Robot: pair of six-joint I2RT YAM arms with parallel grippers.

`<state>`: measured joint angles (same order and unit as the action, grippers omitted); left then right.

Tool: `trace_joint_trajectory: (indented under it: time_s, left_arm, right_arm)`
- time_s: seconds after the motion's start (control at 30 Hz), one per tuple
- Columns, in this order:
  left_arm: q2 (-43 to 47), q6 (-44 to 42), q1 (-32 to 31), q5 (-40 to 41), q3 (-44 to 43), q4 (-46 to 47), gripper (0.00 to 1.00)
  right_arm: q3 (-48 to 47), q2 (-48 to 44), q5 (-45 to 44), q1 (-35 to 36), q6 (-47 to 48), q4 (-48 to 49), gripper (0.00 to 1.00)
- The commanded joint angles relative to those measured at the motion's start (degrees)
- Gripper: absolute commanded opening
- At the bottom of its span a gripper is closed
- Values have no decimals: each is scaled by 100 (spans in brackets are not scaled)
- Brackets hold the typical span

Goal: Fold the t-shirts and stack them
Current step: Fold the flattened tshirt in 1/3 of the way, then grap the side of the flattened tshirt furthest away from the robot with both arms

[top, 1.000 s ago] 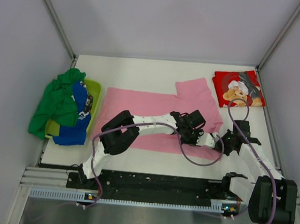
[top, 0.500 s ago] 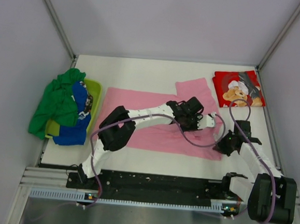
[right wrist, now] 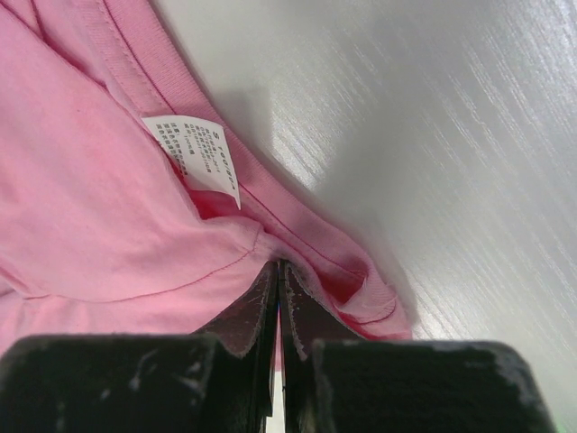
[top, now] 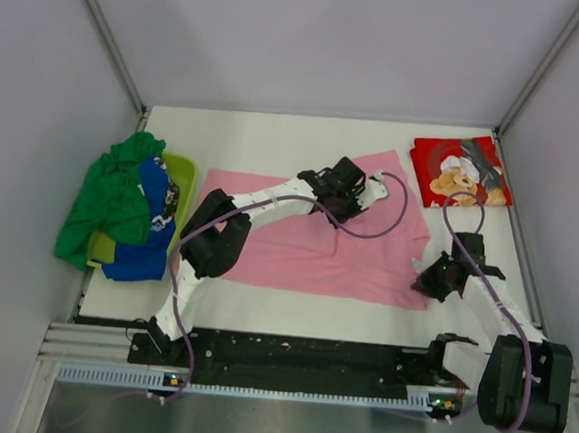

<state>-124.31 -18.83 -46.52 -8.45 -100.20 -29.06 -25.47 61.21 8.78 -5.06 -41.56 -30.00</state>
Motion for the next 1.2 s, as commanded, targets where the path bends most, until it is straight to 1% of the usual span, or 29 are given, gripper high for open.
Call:
trace_joint_trajectory:
  time_s: [0.0, 0.1, 0.13, 0.2, 0.3, 0.33, 0.37, 0.4, 0.43, 0.47, 0.53, 0.6, 0.67, 0.77, 0.8, 0.83, 0.9, 0.93, 0.97, 1.0, 1.03, 1.1, 1.17]
  left_arm:
    - [-41, 195, -68, 273, 193, 207, 0]
    - [38, 169, -24, 492, 256, 260, 0]
    - [30, 152, -24, 563, 256, 252, 2]
    - [56, 134, -23, 791, 264, 252, 18]
    - [257, 20, 20, 1361, 256, 252, 36]
    - [371, -33, 38, 1433, 256, 225, 39]
    - [538, -85, 64, 1434, 238, 156, 40]
    - [722, -155, 90, 1408, 264, 85, 41]
    - [950, -295, 82, 1433, 343, 85, 44]
    - [1153, -453, 91, 1468, 465, 85, 45]
    - [1653, -796, 99, 1486, 755, 41, 48]
    - [2110, -1182, 134, 1329, 1080, -248, 50]
    - [2611, -1473, 222, 1144, 1458, -678, 51]
    - [3402, -1895, 468, 907, 2108, -1328, 51]
    - [3666, -2070, 582, 871, 2328, -1618, 51]
    - [3886, -2220, 687, 628, 2530, -1855, 51]
    - [4291, -2642, 1003, 424, 3057, -2479, 52]
    - [4466, -2870, 1153, 345, 3303, -2708, 53]
    - [4625, -3046, 1320, 335, 3575, -2937, 54]
    - [4722, -3187, 1426, 318, 3795, -3130, 54]
    - [4845, -3336, 1531, 309, 4041, -3228, 58]
    - [5108, -3548, 1681, 317, 4525, -3116, 58]
    - [5259, -3680, 1874, 413, 5130, -2669, 59]
  right_arm:
    - [60, -13, -174, -100, 60, 29, 0]
    - [69, -13, -174, -127, 43, 20, 0]
    - [60, -13, -174, -144, 52, 20, 0]
    - [60, -39, -166, -153, 60, 20, 0]
    - [43, -161, -174, -162, 60, 29, 0]
    - [25, -206, -166, -171, 69, 29, 0]
    - [-19, -241, -131, -197, 78, 38, 2]
    - [-54, -267, -70, -232, 95, 29, 13]
    - [-124, -285, -8, -276, 130, 29, 32]
    - [-177, -311, 106, -311, 166, 29, 45]
    - [-370, -355, 422, -364, 236, 3, 56]
    - [-676, -382, 668, -373, 166, -154, 63]
    - [-967, -382, 897, -373, 183, -462, 75]
    - [-1187, -452, 1204, -373, 9, -708, 96]
    - [-1223, -487, 1275, -373, -123, -805, 99]
    - [-1267, -505, 1337, -373, -246, -910, 99]
    - [-1311, -522, 1320, -373, -396, -1217, 99]
    - [-1302, -514, 1189, -373, -475, -1428, 97]
    - [-1285, -496, 979, -382, -545, -1647, 88]
    - [-1250, -453, 733, -390, -598, -1928, 84]
    - [-1197, -417, 574, -425, -642, -2105, 80]
    - [-1005, -399, 502, -478, -721, -2247, 78]
    - [-776, -443, 546, -487, -923, -2282, 76]
